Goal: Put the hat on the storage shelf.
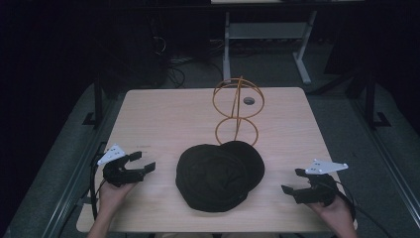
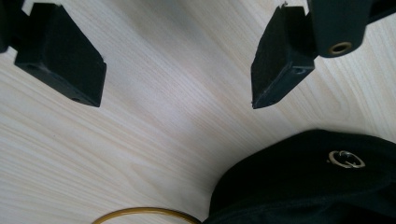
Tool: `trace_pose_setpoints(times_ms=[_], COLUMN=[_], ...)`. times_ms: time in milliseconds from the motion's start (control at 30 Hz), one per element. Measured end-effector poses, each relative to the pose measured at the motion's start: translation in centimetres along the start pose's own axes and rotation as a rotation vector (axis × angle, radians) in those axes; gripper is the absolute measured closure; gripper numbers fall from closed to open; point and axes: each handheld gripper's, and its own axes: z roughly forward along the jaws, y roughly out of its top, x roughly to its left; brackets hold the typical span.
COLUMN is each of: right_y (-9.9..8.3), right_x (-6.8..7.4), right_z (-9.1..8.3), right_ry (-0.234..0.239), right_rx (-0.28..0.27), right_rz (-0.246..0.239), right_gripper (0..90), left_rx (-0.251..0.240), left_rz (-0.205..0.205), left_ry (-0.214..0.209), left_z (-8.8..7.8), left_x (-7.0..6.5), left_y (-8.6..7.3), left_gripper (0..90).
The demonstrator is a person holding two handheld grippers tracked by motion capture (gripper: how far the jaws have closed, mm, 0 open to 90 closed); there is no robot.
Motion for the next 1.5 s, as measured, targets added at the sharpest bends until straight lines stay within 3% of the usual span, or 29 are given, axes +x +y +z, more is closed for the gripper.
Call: trace_pose_setpoints(times_ms=[200, 367, 567, 867, 1033, 1433, 1500], right_y=[0.3, 1.3, 2.3, 4.1, 5.8, 8.1, 8.8], right_x=[0.0, 0.7, 1.7, 3.3, 4.8, 6.1, 6.9], right_z=[0.1, -0.3, -0.3, -0.1, -0.1, 1.1, 1.6], right_ry=[0.035, 0.062, 0.078, 0.104, 0.131, 0.191, 0.208], right_rx=[-0.003, -0.013, -0.01, 0.006, 0.003, 0.034, 0.045], right_rz=[0.005, -0.005, -0.014, -0.061, -0.128, -0.177, -0.2], right_gripper=[17.3, 17.3, 16.6, 15.0, 15.1, 15.6, 15.7], left_rx=[0.0, 0.023, 0.022, 0.021, 0.02, 0.023, 0.026], left_rz=[-0.007, 0.028, 0.036, 0.026, 0.026, 0.028, 0.028], left_ry=[-0.002, 0.012, 0.024, 0.017, 0.012, 0.011, 0.011], left_z=[0.0, 0.1, -0.1, 0.1, 0.1, 0.2, 0.3], left_x=[0.0, -0.4, -0.4, -0.3, -0.3, -0.4, -0.3], left_y=[-0.1, -0.1, -0.1, -0.1, -0.1, -0.1, -0.1], left_gripper=[20.8, 20.8, 20.8, 20.9, 20.8, 20.9, 20.9])
